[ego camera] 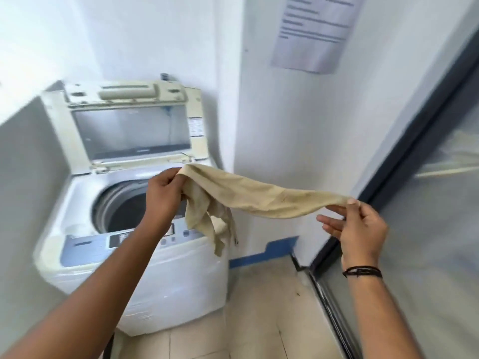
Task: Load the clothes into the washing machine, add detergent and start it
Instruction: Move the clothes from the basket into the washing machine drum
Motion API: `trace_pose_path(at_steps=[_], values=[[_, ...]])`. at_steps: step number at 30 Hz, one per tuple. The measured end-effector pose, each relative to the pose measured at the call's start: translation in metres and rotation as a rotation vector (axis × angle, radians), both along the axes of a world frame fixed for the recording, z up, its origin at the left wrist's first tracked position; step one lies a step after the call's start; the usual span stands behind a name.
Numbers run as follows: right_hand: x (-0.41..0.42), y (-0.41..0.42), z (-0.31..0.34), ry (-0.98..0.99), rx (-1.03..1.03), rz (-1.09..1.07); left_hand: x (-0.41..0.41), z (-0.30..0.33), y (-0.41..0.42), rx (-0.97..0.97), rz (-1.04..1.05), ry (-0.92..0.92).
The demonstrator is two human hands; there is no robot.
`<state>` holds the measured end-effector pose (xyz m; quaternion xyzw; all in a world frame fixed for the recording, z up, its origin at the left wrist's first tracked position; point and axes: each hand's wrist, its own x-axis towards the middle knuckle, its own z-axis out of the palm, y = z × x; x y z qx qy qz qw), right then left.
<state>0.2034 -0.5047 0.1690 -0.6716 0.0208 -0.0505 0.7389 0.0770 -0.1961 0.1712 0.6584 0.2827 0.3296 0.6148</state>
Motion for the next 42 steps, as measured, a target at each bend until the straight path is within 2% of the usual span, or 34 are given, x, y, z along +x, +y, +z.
trace_pose_path(at_steps=[4,9,17,23,27,29,32,35,37,40,42], values=[[0.002,0.083,0.032,-0.099,0.129,0.139,-0.017,0.033,0.061,0.008,0.122,-0.123],[0.005,0.161,0.045,-0.139,0.175,0.279,-0.035,0.042,0.113,-0.031,0.285,-0.201],[0.042,0.272,0.025,-0.068,0.220,0.487,-0.038,0.034,0.172,0.063,0.461,-0.156],[0.076,0.338,-0.023,0.033,0.105,0.647,-0.031,-0.033,0.216,0.091,0.466,0.154],[0.098,0.366,-0.074,0.070,-0.080,0.731,-0.038,-0.092,0.222,0.047,0.479,0.540],[0.109,0.372,-0.099,0.098,-0.204,0.807,-0.042,-0.114,0.218,0.054,0.384,0.731],[0.119,0.380,-0.128,0.122,-0.454,0.973,-0.049,-0.135,0.217,0.029,0.136,0.915],[0.116,0.387,-0.145,0.113,-0.709,1.093,-0.050,-0.146,0.231,0.073,0.020,0.991],[0.113,0.393,-0.151,0.113,-0.804,1.112,-0.043,-0.147,0.241,0.099,-0.022,1.015],[0.111,0.410,-0.158,0.164,-0.827,1.067,-0.031,-0.153,0.262,0.137,-0.058,1.024],[0.112,0.422,-0.162,0.199,-0.818,1.023,-0.023,-0.159,0.275,0.137,0.003,0.979]])
